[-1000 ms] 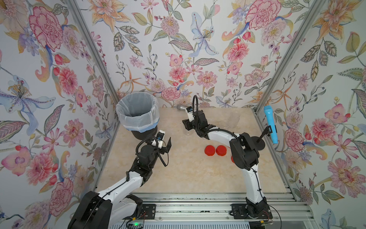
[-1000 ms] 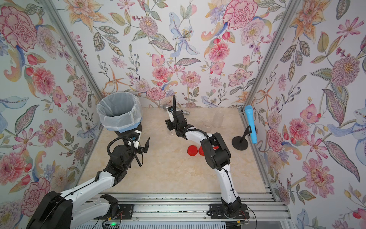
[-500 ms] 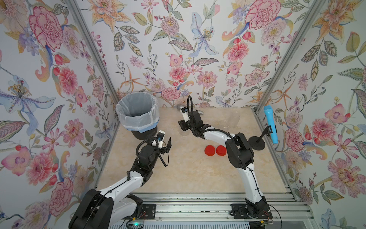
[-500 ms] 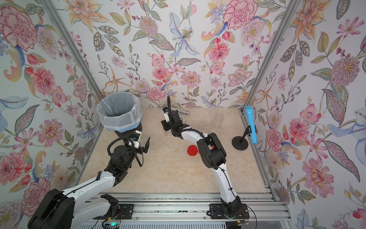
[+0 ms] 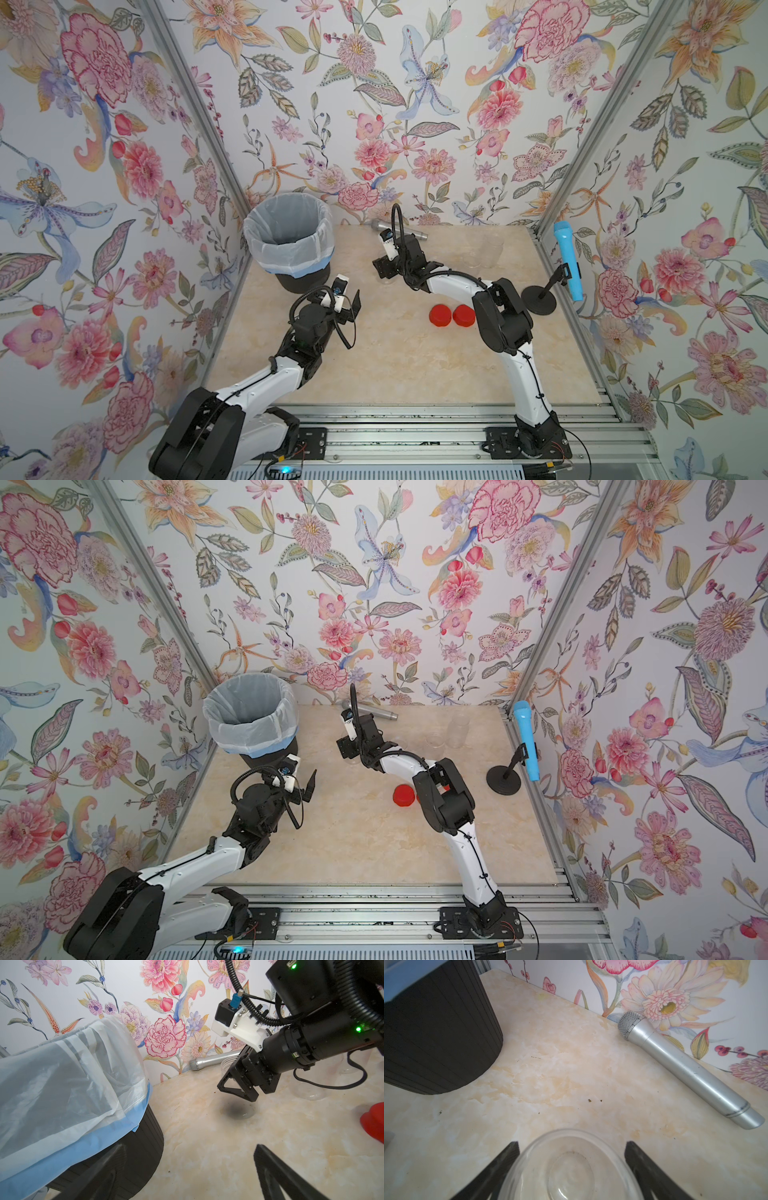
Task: Empty moldy peanuts from jars
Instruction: Place the jar at the center of the board.
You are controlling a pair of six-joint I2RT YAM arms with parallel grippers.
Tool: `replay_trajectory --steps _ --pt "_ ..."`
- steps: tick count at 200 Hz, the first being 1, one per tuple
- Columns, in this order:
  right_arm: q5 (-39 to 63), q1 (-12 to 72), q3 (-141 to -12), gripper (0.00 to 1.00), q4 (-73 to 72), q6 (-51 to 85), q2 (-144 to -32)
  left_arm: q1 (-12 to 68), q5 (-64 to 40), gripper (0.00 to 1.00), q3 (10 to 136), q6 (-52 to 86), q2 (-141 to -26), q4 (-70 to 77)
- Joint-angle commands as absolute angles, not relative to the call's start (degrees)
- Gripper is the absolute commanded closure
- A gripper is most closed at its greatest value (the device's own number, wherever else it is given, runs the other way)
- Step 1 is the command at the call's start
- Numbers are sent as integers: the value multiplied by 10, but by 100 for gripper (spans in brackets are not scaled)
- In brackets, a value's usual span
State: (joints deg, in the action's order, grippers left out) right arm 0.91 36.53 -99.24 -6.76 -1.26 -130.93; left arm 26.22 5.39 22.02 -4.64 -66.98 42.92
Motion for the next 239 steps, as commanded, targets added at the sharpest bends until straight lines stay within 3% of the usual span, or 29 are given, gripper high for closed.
replay_trajectory --steps 1,47,125,194,239 --pt "0 367 -974 12 -72 -20 -1274 263 67 0 222 -51 -675 446" --pt "-13 367 -942 0 -87 -34 -1225 262 68 0 224 -49 -680 441" --pt "-26 366 -883 0 -109 -33 -1128 262 80 0 233 -57 -686 428" --pt "-101 296 -535 0 -98 12 -763 242 122 0 283 -63 -686 349" --pt "-175 224 -358 0 -30 47 -531 209 181 0 255 -49 -614 345"
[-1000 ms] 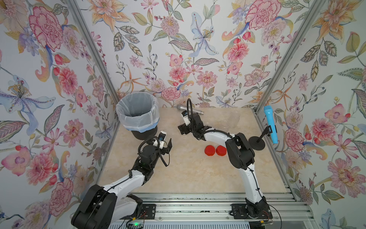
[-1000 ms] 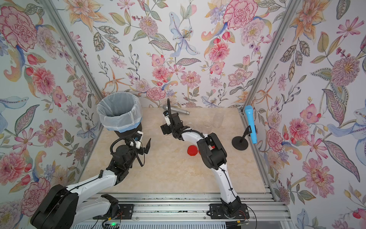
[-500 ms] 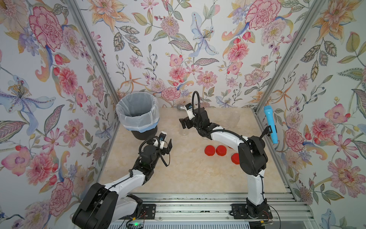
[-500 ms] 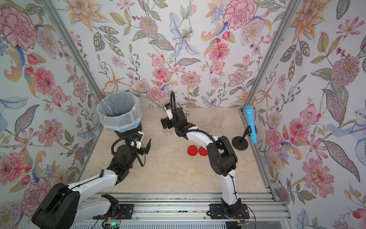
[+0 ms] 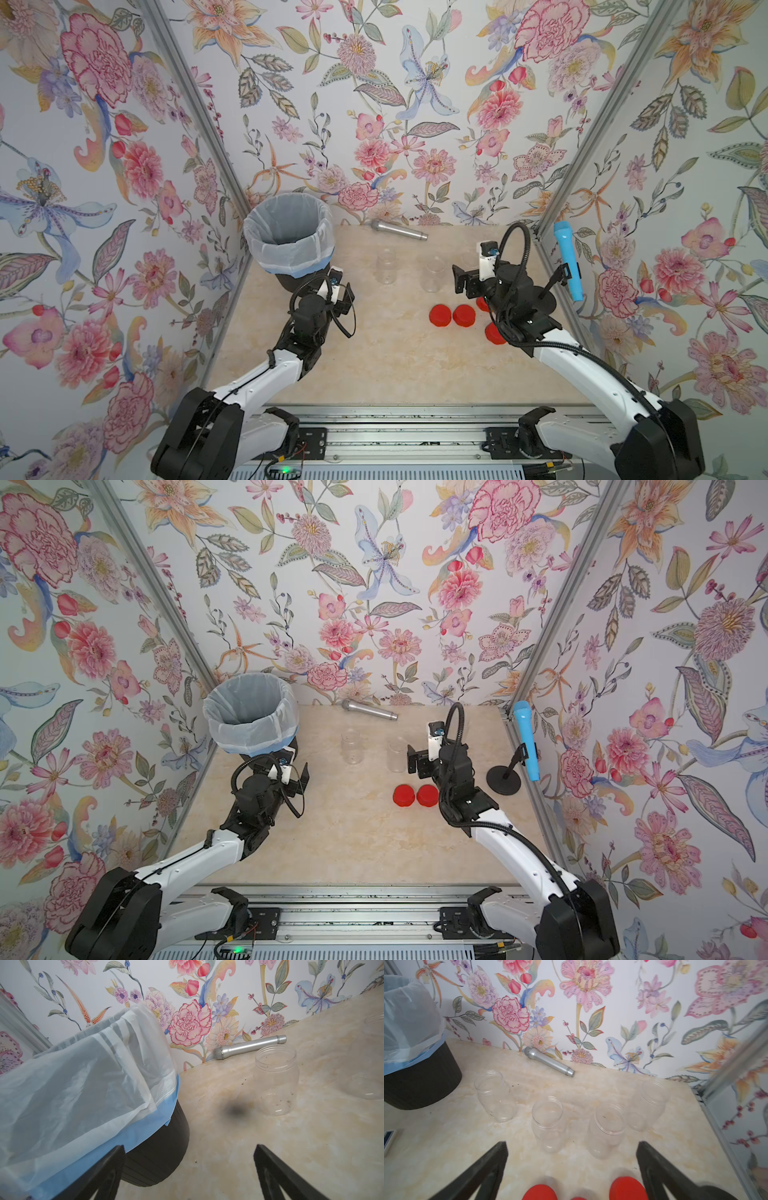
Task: Empty moldy peanuts from jars
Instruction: Place the jar at the center of the board, then reset both arms
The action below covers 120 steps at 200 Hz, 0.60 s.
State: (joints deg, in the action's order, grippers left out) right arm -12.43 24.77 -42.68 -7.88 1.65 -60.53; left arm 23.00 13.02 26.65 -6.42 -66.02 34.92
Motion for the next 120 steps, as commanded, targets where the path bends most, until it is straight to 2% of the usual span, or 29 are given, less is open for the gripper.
replay_trajectory --steps 1,44,78,120 --pt "-176 222 -354 0 -30 47 -527 208 182 0 254 -49 -613 346" --pt "-257 190 -238 0 -80 55 -411 164 225 0 200 -47 -574 417" --pt "-251 183 -186 0 -176 8 -433 145 226 0 150 -49 -597 515" --pt "-248 178 -139 0 -285 -28 -454 125 199 0 110 -52 -682 637"
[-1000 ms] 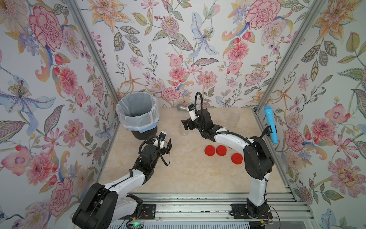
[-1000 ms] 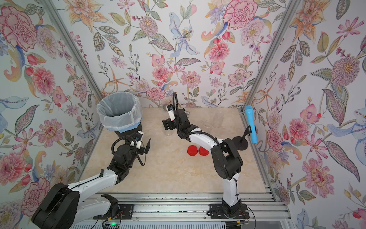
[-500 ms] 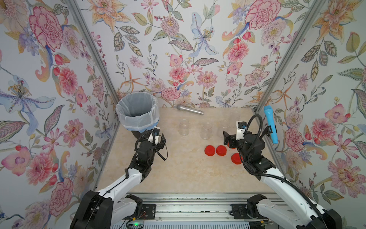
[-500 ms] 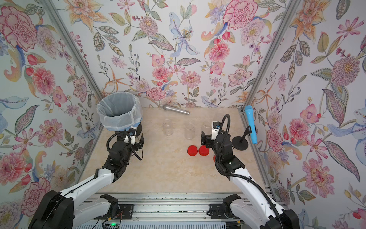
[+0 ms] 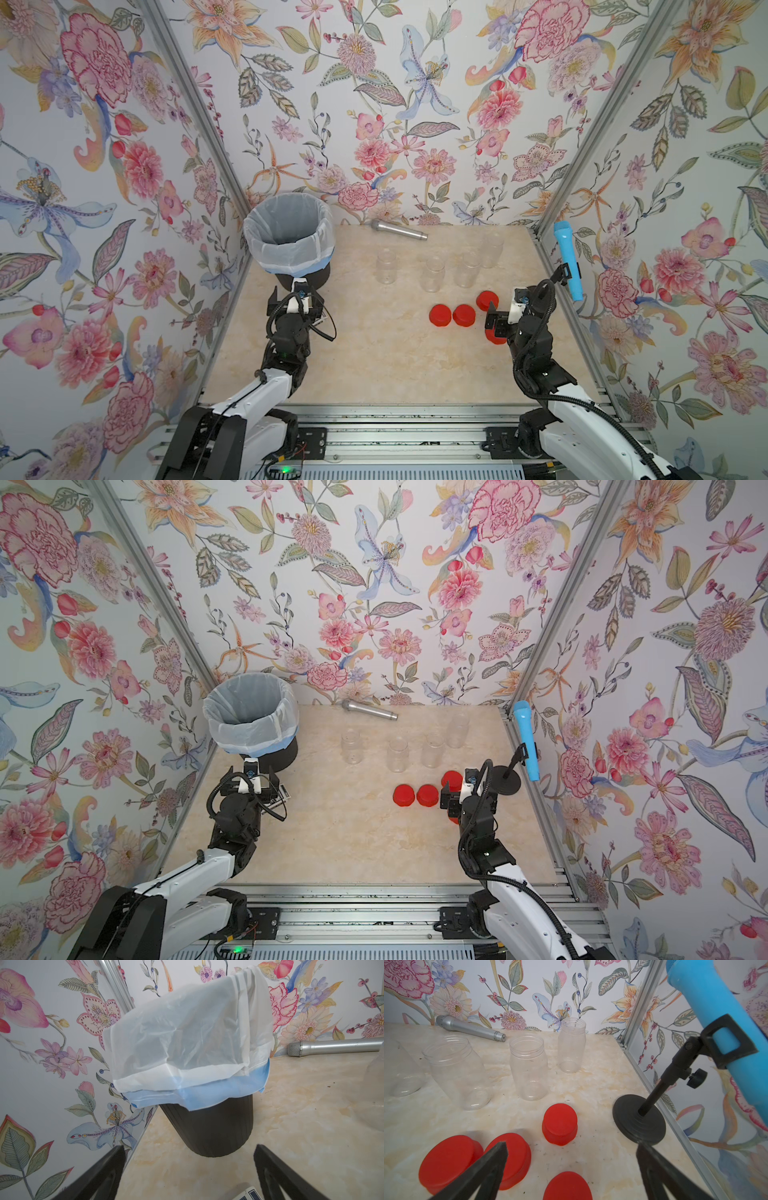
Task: Empty moldy peanuts from jars
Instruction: Reset both arms
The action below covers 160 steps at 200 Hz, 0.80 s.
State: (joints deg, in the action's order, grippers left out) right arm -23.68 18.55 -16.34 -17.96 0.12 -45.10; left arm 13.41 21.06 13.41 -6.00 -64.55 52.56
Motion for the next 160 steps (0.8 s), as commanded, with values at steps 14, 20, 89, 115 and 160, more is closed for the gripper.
replay_trajectory --steps 14,20,89,115,160 --pt "-229 167 -124 0 -315 -27 -457 122 198 0 103 -51 -707 663" --pt "-223 161 -120 0 -326 -27 -461 122 201 0 97 -55 -718 680" --pt "-198 123 -110 0 -432 -32 -575 109 209 0 60 -74 -855 886" --pt "-181 102 -108 0 -482 -36 -628 97 200 0 57 -63 -854 885" --pt "-133 58 -105 0 -561 -20 -710 81 200 0 41 -43 -884 947"
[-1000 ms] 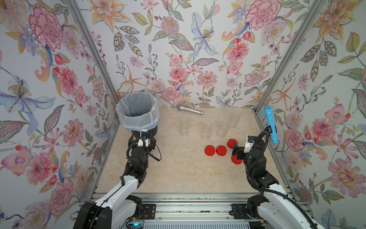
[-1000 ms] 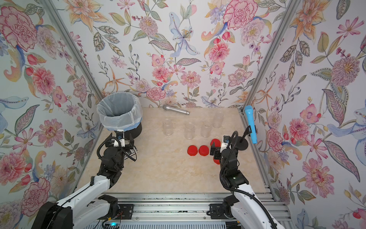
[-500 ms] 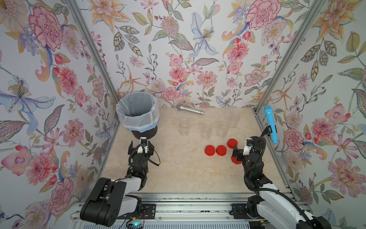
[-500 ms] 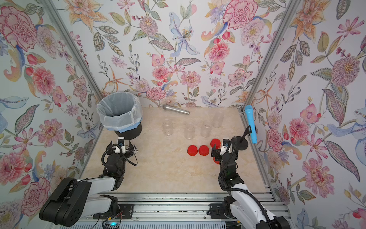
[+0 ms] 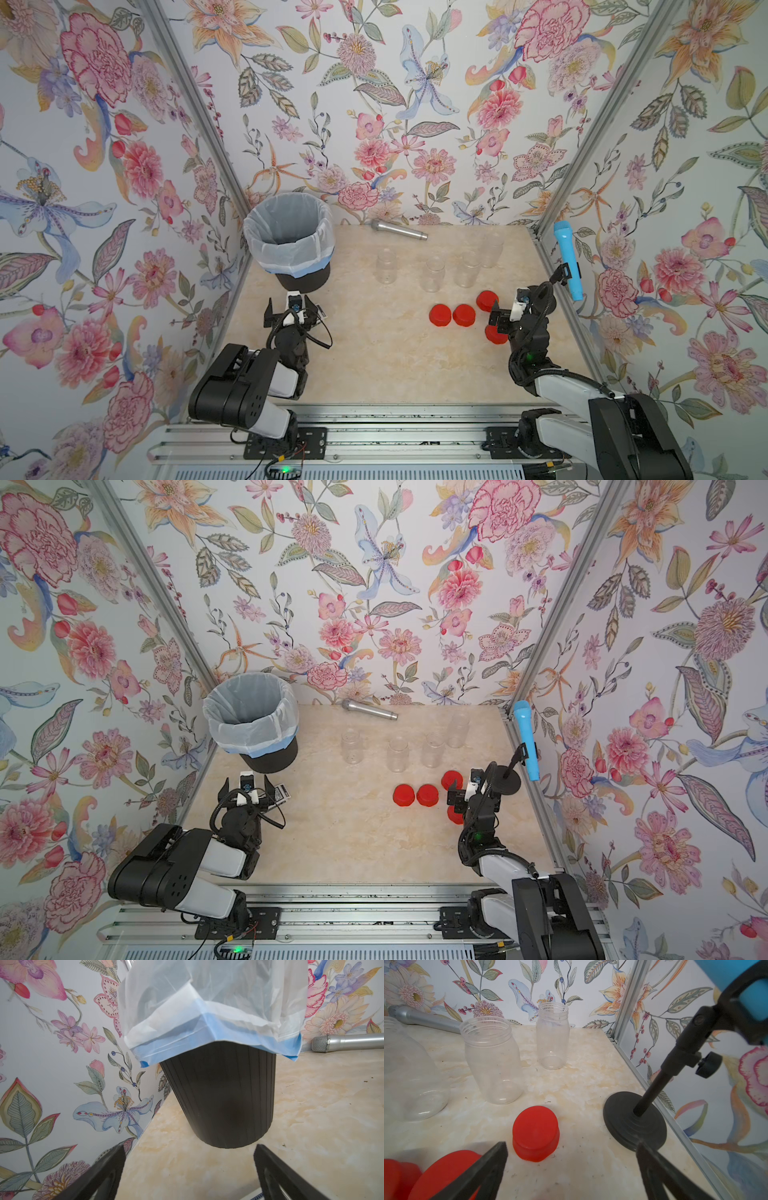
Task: Empty moldy peanuts from jars
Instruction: Reset both arms
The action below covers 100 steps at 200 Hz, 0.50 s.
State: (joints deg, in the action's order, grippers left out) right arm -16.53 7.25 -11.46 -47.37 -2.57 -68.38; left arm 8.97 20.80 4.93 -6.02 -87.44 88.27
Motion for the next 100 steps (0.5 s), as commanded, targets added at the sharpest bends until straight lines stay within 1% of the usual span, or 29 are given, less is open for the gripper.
replay_trajectory --steps 1,17,28,42,56,66,100 --pt "-133 57 -104 0 -563 -21 -712 80 200 0 41 -42 -884 945" --pt "-132 51 -110 0 -573 -21 -730 76 198 0 45 -35 -891 948" --pt "-123 45 -116 0 -576 -20 -740 76 193 0 53 -44 -927 960" --pt "-108 40 -116 0 -583 -20 -743 74 193 0 55 -34 -912 927" --pt "-91 32 -107 0 -617 -19 -754 73 194 0 52 -41 -923 953" --pt "-80 28 -109 0 -631 -19 -771 73 194 0 54 -36 -916 938" --pt "-54 23 -115 0 -699 -19 -850 73 194 0 52 -40 -922 951"
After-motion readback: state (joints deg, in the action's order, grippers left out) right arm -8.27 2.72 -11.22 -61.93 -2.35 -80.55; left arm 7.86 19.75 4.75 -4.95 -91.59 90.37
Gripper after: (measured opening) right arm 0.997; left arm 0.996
